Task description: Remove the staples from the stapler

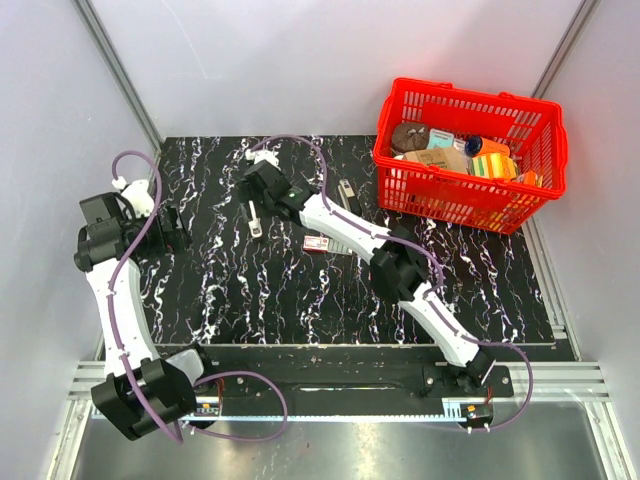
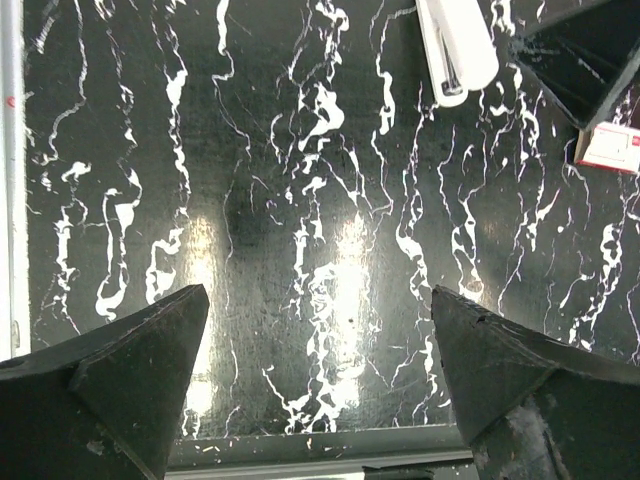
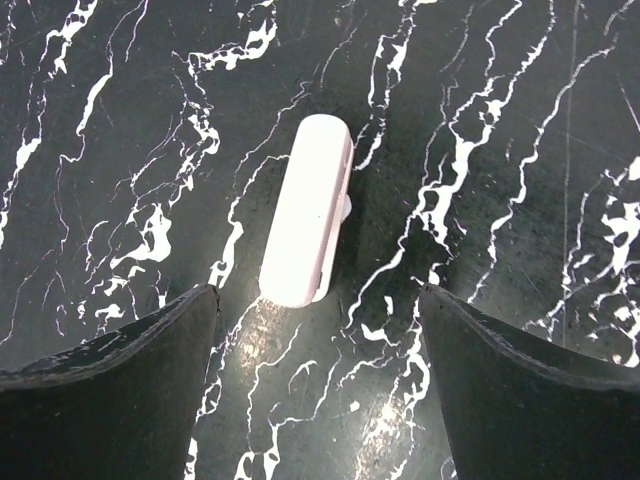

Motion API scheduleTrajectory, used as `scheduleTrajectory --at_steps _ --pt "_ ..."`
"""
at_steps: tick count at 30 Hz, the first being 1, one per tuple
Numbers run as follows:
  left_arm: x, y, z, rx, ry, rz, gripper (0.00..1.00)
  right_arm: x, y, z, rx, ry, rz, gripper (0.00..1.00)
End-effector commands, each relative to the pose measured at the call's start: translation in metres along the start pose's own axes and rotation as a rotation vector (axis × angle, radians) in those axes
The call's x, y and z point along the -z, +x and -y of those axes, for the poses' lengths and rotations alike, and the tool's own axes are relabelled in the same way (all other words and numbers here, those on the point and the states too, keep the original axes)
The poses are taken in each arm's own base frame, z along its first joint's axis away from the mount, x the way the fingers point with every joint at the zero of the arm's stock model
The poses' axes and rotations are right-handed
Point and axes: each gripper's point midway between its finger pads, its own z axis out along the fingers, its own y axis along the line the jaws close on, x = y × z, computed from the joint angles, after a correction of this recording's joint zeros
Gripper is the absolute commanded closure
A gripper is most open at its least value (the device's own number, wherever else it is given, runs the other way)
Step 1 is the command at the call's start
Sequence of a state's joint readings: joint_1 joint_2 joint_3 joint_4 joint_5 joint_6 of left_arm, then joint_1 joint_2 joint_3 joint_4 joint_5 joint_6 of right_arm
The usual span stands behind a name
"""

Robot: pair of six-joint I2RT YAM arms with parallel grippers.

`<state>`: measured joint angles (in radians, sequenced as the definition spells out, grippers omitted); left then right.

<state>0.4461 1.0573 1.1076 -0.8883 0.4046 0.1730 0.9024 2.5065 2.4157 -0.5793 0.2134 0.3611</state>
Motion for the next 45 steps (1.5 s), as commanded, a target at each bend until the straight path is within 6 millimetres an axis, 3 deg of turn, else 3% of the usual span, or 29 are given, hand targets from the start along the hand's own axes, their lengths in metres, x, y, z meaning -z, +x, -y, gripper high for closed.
scheduleTrajectory --at_steps 1,15,23,33,40,45 --pt "-0.005 0.006 0.001 -0.030 0.030 0.004 0.01 -0.007 0.008 -0.020 0.055 -0.043 -0.010 0.13" --pt "-0.016 0.029 0.004 -0.024 0.078 -0.027 0.01 -0.025 0.026 -0.041 0.126 -0.012 0.037 0.19" --pt "-0.019 0.036 0.003 -0.028 0.078 -0.040 0.01 -0.031 0.017 -0.038 0.163 0.021 0.094 0.27" --pt "-0.015 0.037 0.003 -0.047 0.068 -0.028 0.01 -0.045 0.025 -0.036 0.169 0.027 0.091 0.37" --pt "-0.013 0.038 0.001 -0.070 0.052 -0.017 0.01 -0.049 0.023 -0.035 0.163 0.032 0.108 0.53" --pt "-0.014 0.043 0.002 -0.076 0.055 -0.025 0.01 -0.043 0.025 -0.038 0.134 0.019 0.091 0.78"
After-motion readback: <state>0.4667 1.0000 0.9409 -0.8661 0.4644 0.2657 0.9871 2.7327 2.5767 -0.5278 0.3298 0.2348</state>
